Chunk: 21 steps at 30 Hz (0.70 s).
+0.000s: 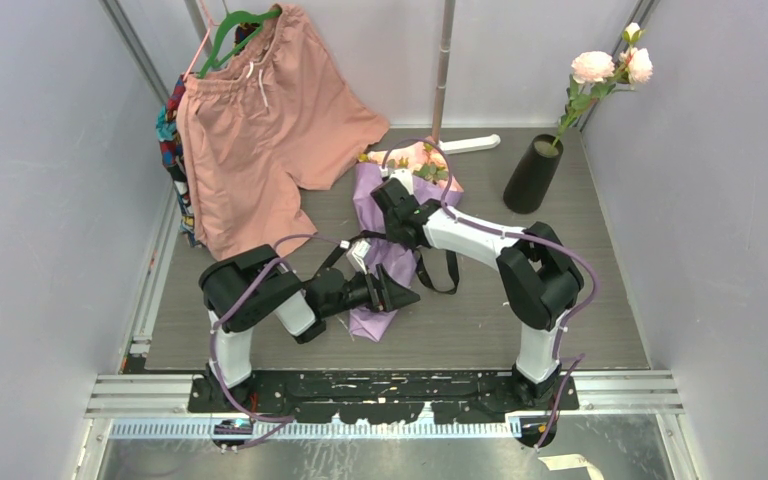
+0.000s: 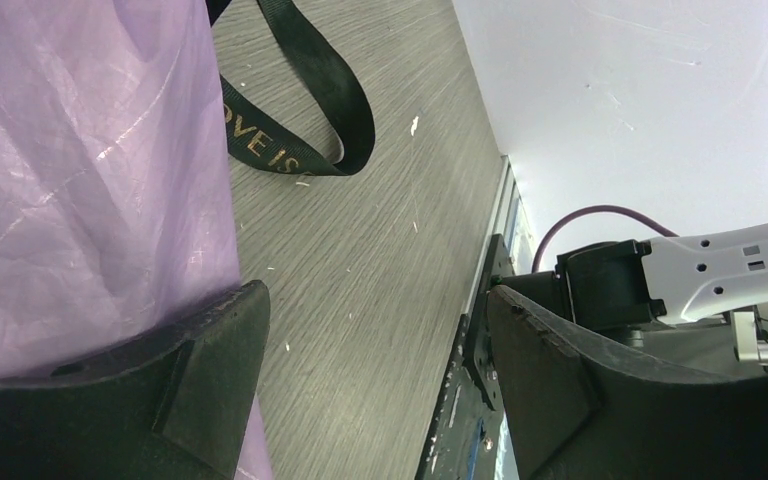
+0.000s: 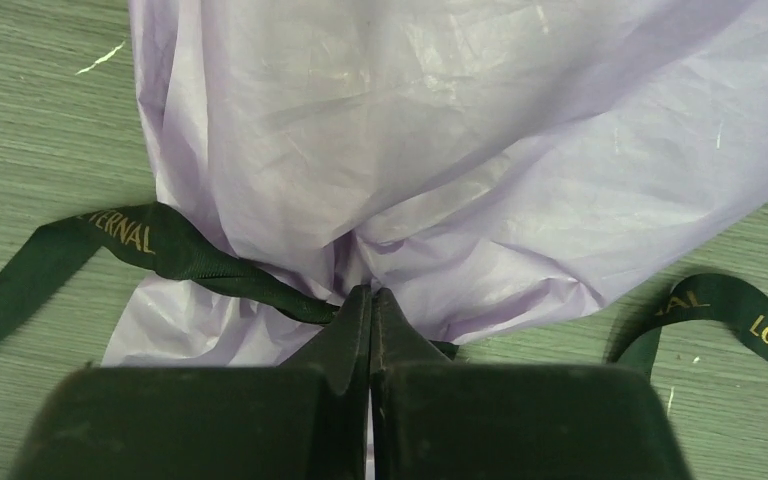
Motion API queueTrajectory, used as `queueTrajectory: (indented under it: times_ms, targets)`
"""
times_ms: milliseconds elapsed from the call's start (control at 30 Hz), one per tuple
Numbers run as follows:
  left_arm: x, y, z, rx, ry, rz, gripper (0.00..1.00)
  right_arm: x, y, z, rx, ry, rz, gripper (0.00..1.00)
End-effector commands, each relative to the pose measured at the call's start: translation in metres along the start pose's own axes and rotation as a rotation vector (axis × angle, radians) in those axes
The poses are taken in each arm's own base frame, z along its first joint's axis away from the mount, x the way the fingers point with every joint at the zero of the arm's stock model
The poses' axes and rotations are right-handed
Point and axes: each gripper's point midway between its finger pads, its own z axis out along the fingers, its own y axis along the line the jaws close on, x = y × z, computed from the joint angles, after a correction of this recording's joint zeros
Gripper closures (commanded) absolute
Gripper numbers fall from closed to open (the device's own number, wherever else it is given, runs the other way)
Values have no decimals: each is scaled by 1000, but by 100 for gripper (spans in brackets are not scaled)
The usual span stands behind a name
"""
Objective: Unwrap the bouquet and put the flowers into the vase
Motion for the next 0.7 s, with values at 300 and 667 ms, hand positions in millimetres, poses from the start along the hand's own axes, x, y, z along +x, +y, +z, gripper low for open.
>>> queueTrajectory:
  times_ms: [300,667]
  targets:
    - [3,17,0,-60,12,8,20,-65,-15,-64,-16,-220,79,99]
    - [1,13,3,-58,16,10,20,-67,-26,-75,4,-238,88,93]
